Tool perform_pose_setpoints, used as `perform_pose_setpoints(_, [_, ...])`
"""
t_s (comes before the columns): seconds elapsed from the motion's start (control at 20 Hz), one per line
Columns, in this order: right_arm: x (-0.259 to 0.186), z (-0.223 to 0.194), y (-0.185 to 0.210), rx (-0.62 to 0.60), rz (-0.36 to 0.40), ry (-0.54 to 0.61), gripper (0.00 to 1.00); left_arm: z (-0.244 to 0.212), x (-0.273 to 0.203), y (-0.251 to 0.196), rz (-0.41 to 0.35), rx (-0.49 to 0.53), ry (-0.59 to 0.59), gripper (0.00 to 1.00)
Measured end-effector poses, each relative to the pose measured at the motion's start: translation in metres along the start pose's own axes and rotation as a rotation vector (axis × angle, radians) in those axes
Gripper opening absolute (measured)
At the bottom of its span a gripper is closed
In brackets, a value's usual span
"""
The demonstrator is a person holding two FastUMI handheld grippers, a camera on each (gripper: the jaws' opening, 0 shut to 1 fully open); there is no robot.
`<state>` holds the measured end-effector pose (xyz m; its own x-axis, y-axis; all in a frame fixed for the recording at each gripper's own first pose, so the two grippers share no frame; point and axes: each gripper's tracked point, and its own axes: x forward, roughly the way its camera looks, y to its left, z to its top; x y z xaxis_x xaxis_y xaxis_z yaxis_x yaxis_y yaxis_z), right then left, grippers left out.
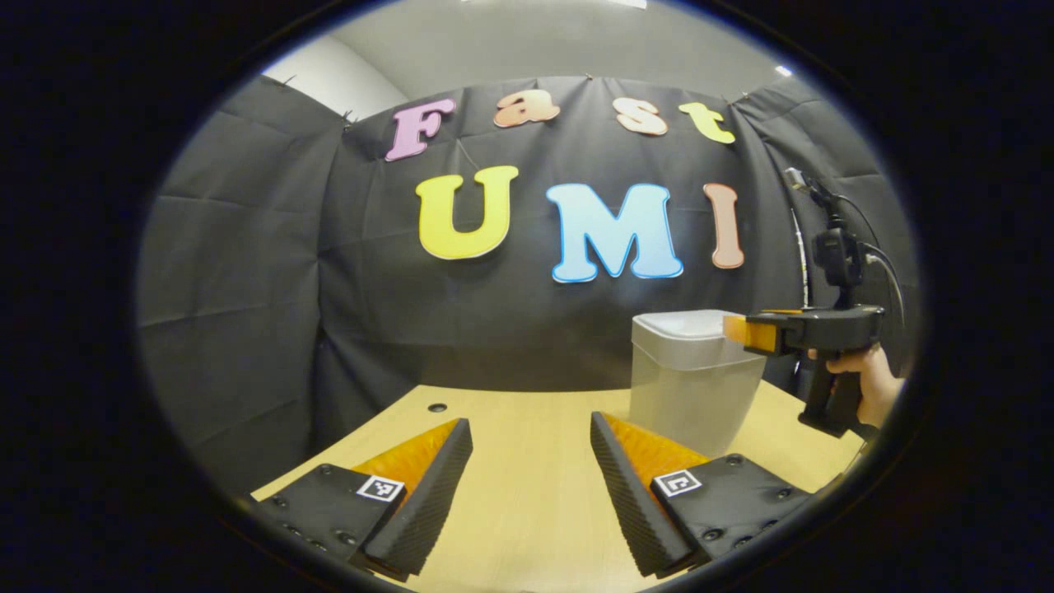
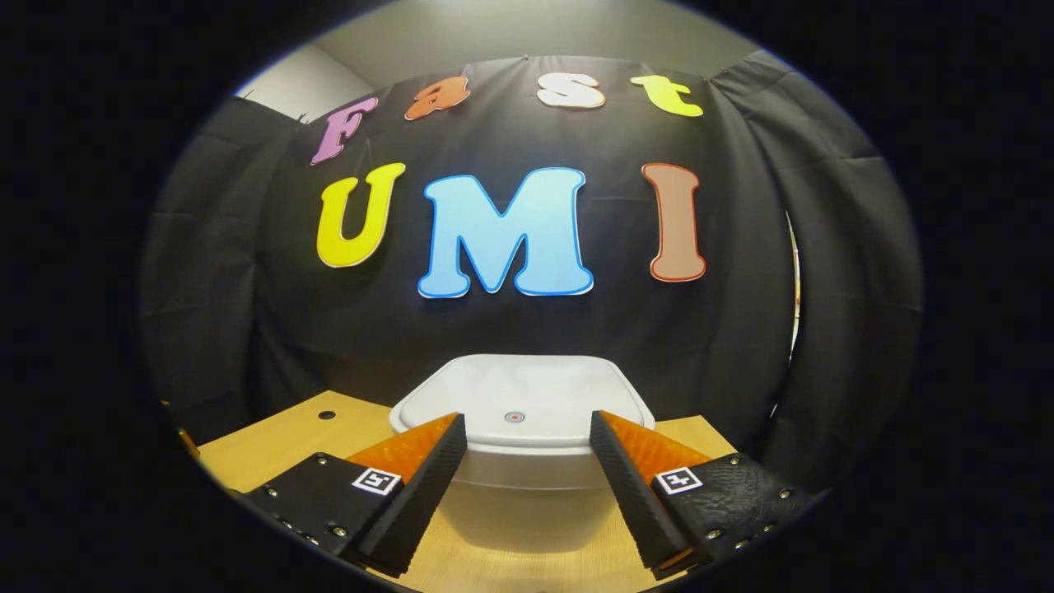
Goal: Press the lid of the desktop garbage bin to open it, pick up the crumpled paper on the desktop and throw it into the bin, then pick up the pop can on the desktop and drop it into the bin, and finally close the garbage bin lid.
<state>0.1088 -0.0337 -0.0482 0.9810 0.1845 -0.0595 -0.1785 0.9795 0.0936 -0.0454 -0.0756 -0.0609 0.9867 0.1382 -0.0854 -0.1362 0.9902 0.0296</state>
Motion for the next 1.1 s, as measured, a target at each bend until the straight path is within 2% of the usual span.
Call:
perform_pose_setpoints(0.35, [-0.062, -0.007, 0.023, 0.025, 0.005, 0.019, 0.97, -0.002, 0.022, -0.013, -0.104, -0.004, 0.006, 0.95])
perform_pose_setpoints(0.6, [-0.100, -0.026, 0.028, 0.048, -0.048, 0.054, 0.96, -0.009, 0.037, 0.001, -0.141, -0.002, 0.019, 0.96])
perform_pose_setpoints(0.9, [-0.119, -0.030, 0.028, 0.045, -0.118, 0.082, 0.97, -0.012, 0.051, 0.020, -0.178, -0.005, 0.016, 0.96])
perform_pose_setpoints(1.0, [-0.122, -0.026, 0.031, 0.031, -0.124, 0.083, 0.96, -0.006, 0.054, 0.019, -0.196, 0.002, -0.005, 0.93])
perform_pose_setpoints(1.05, [-0.123, -0.023, 0.033, 0.028, -0.120, 0.079, 0.97, -0.003, 0.054, 0.018, -0.197, 0.012, -0.018, 0.96])
perform_pose_setpoints(1.1, [-0.124, -0.020, 0.035, 0.027, -0.118, 0.073, 0.97, -0.001, 0.053, 0.018, -0.197, 0.016, -0.032, 0.95])
